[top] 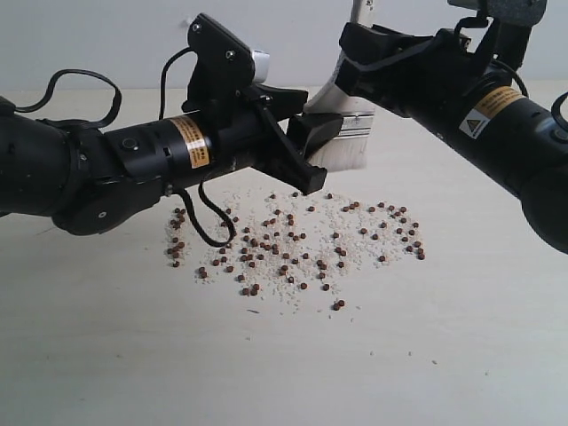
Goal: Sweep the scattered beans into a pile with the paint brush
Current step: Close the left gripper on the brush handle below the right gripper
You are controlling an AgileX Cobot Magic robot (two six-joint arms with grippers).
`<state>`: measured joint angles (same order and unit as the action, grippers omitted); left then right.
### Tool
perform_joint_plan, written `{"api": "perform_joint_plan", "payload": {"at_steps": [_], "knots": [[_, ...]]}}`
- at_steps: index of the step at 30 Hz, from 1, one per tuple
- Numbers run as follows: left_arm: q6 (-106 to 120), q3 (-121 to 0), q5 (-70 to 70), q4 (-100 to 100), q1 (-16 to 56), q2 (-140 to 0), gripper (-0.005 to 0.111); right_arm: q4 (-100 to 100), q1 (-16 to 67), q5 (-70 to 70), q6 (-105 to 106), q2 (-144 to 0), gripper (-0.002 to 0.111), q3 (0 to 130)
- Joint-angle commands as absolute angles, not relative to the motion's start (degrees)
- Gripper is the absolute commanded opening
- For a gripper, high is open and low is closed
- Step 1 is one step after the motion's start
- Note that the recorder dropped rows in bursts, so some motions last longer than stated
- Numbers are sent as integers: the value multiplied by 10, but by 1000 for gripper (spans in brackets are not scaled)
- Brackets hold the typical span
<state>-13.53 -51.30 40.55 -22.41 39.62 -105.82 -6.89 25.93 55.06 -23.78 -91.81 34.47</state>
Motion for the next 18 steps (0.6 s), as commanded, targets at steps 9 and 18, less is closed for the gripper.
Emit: {"api": "perform_joint_plan", "payload": {"at_steps": [9,18], "knots": [[-140,-522,421,-198,399,-1076,34,-89,260,543,-239,-919,0,341],[-140,-522,421,-210,399,-1076,0,-91,260,531,-239,-919,0,341]]}}
